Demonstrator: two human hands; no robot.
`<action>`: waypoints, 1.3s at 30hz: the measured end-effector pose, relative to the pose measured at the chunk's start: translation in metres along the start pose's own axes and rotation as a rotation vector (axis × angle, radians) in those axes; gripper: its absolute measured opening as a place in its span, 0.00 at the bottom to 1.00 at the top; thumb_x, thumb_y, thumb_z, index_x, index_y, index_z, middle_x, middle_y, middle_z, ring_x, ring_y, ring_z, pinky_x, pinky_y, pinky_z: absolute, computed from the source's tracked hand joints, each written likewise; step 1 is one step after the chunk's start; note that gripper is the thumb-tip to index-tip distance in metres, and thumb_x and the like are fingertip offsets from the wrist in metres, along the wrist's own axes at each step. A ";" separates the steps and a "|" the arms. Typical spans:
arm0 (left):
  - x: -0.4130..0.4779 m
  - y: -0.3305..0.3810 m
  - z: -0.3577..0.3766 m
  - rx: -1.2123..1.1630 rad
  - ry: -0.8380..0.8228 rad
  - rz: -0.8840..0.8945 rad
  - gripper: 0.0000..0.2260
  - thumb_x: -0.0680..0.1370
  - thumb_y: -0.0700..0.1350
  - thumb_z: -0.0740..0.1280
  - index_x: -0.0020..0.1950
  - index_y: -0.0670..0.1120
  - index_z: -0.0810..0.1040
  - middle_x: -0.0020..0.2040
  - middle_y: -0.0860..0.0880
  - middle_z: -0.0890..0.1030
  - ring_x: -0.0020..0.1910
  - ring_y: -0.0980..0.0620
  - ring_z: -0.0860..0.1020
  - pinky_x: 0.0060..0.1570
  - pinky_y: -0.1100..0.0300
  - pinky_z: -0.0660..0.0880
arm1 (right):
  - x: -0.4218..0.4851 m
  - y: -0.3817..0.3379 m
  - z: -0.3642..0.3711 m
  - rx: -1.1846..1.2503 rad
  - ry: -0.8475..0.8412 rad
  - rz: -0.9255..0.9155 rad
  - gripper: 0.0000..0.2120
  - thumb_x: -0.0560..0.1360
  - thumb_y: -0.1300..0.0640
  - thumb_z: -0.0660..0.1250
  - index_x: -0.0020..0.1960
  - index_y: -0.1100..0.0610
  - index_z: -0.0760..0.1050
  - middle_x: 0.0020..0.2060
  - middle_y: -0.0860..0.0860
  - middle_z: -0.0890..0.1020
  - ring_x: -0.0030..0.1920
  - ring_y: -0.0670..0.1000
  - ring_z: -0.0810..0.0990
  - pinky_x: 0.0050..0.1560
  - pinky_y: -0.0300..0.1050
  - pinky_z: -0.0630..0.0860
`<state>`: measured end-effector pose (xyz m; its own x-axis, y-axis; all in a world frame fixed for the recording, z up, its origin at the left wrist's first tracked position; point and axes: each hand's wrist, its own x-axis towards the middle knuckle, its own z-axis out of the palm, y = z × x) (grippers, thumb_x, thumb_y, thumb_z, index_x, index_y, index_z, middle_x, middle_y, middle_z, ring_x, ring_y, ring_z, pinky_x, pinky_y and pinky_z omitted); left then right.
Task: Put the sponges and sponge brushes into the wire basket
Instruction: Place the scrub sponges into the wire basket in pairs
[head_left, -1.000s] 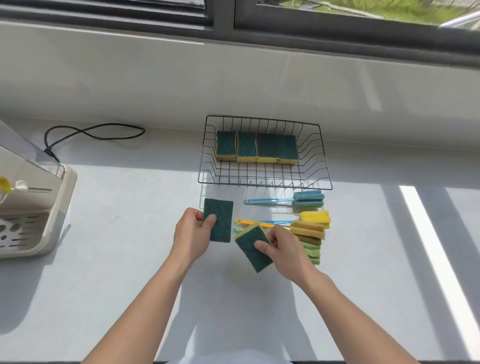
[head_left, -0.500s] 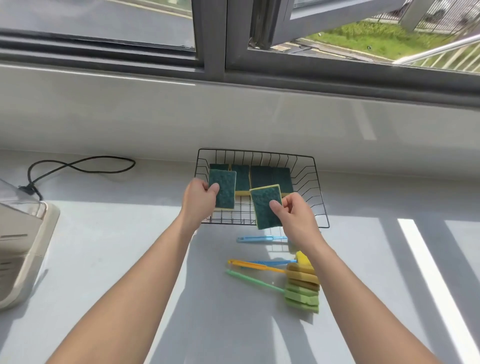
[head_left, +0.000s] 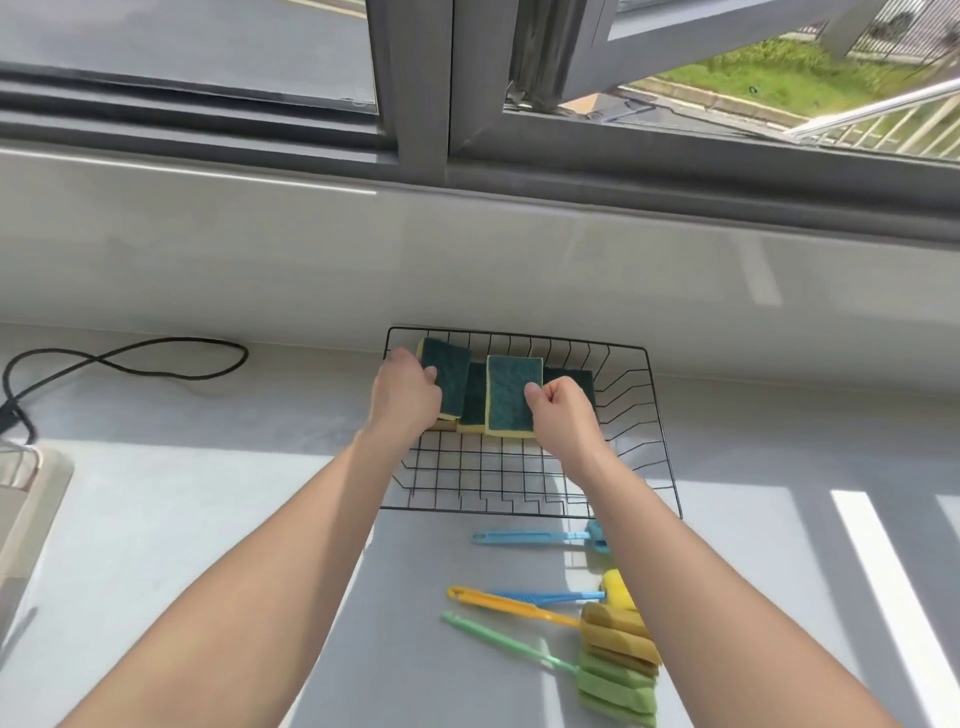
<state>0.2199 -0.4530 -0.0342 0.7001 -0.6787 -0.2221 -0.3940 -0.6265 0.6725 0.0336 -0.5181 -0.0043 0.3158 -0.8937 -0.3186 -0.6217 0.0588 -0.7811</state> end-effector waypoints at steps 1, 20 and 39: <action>0.000 -0.002 0.000 0.020 0.024 0.028 0.06 0.82 0.43 0.62 0.51 0.40 0.69 0.42 0.44 0.76 0.40 0.45 0.75 0.29 0.58 0.63 | 0.006 -0.001 0.004 0.003 -0.003 0.005 0.20 0.83 0.51 0.60 0.33 0.55 0.61 0.29 0.52 0.63 0.29 0.51 0.60 0.30 0.43 0.63; 0.001 -0.024 0.014 0.373 0.266 0.173 0.11 0.82 0.46 0.61 0.59 0.41 0.76 0.55 0.41 0.81 0.54 0.39 0.72 0.47 0.48 0.66 | 0.063 0.004 0.051 -0.005 -0.057 0.099 0.14 0.82 0.48 0.61 0.40 0.53 0.70 0.34 0.51 0.74 0.34 0.49 0.72 0.33 0.42 0.67; -0.056 -0.037 -0.004 0.243 0.277 0.323 0.13 0.81 0.50 0.58 0.56 0.43 0.76 0.54 0.45 0.78 0.52 0.42 0.71 0.49 0.49 0.65 | -0.010 0.036 -0.017 -0.146 0.120 -0.257 0.09 0.80 0.47 0.63 0.47 0.52 0.76 0.41 0.46 0.80 0.43 0.46 0.77 0.41 0.40 0.72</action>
<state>0.1972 -0.3902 -0.0438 0.6382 -0.7463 0.1889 -0.7216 -0.4943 0.4847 -0.0047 -0.5144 -0.0201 0.3945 -0.9176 -0.0485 -0.6316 -0.2325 -0.7396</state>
